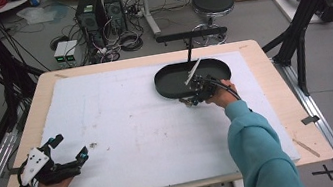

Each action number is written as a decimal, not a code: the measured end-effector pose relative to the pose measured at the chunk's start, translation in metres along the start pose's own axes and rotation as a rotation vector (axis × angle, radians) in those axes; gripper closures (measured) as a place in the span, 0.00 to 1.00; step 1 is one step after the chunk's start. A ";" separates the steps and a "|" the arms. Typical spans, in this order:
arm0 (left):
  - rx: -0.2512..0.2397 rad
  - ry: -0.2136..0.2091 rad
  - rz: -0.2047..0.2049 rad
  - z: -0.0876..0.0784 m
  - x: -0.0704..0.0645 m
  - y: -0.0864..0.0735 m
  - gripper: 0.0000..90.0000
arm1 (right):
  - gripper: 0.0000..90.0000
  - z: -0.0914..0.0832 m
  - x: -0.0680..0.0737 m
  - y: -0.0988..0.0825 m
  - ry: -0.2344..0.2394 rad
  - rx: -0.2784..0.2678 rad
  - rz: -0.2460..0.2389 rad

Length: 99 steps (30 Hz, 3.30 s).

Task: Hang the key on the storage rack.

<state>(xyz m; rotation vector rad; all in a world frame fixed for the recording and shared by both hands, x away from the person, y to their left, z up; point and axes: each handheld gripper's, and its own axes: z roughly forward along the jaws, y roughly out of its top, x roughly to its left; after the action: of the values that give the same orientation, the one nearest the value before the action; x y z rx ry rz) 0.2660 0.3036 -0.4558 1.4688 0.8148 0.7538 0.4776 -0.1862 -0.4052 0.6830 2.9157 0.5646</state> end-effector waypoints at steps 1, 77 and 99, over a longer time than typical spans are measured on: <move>0.001 -0.001 0.002 0.000 0.000 0.000 0.02 | 0.98 0.000 0.000 0.000 0.003 0.001 0.005; -0.003 0.002 -0.006 0.000 0.000 0.000 0.02 | 0.99 -0.162 -0.083 0.017 -0.154 -0.414 0.277; -0.003 0.001 -0.011 0.000 0.000 0.000 0.02 | 0.99 -0.148 -0.092 0.020 -0.192 -0.376 0.317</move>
<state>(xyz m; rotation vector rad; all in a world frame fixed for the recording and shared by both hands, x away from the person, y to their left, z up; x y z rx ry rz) 0.2663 0.3035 -0.4559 1.4601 0.8216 0.7473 0.5427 -0.2598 -0.2602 1.0774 2.4399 0.9845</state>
